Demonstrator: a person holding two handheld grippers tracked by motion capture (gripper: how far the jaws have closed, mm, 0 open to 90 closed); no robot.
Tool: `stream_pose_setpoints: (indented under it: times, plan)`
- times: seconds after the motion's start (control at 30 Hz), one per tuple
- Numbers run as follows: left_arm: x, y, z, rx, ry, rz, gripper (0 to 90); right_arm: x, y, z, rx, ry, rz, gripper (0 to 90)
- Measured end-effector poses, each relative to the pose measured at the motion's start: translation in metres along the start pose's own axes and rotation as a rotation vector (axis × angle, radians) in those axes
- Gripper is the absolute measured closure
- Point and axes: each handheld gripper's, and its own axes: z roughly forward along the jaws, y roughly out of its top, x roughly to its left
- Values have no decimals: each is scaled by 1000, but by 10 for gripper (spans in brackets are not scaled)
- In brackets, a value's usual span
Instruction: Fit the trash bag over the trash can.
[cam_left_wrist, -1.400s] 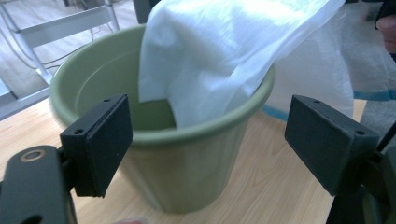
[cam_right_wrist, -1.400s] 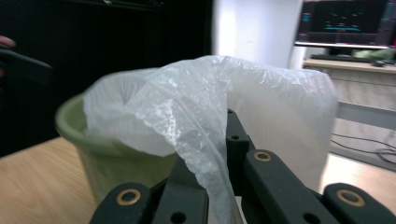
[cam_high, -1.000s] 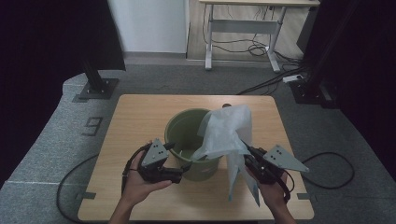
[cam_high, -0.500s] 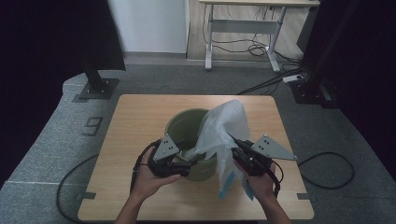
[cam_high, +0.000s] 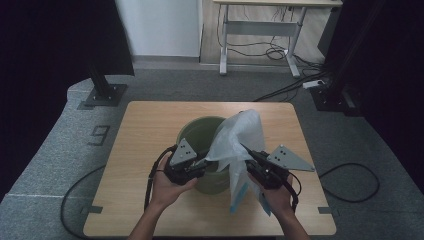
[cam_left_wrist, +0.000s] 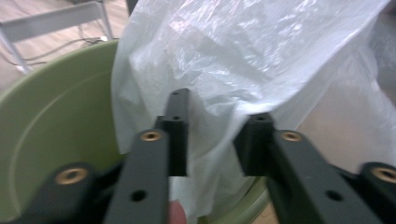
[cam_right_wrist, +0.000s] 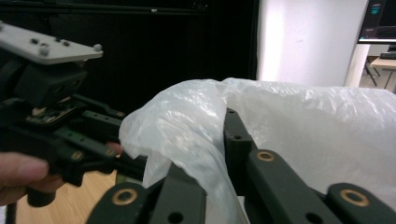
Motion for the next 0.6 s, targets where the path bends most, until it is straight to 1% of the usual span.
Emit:
stream_pose_setpoints:
  times: [0.03, 0.13, 0.17, 0.23, 0.27, 0.33, 0.4, 0.47, 0.57, 0.6]
  plan:
    - [1, 0, 0, -1, -7, -6, 760, 0, -1, -2, 1, 5, -2, 824]
    - [4, 1, -1, 0, -11, -31, 831, 1, -4, -5, 5, 9, -7, 771]
    - [5, 1, -2, -2, -8, -36, 850, 2, -6, -6, 5, 10, -11, 740]
    - [8, 1, -4, -6, 1, -52, 881, 4, -9, -9, 3, 4, -19, 653]
    - [9, 1, -6, -9, 8, -58, 888, 5, -12, -10, 4, -4, -26, 596]
    - [13, 0, -10, -17, 18, -71, 894, 8, -18, -14, 13, -30, -32, 512]
    - [17, 0, -14, -24, 26, -86, 895, 10, -26, -17, 21, -44, -36, 463]
    - [19, 0, -16, -26, 33, -90, 896, 11, -33, -21, 29, -52, -34, 432]
    - [22, -1, -17, -29, 44, -94, 896, 14, -43, -26, 40, -49, -32, 391]
    - [22, -1, -17, -29, 48, -94, 897, 15, -46, -28, 45, -41, -32, 380]
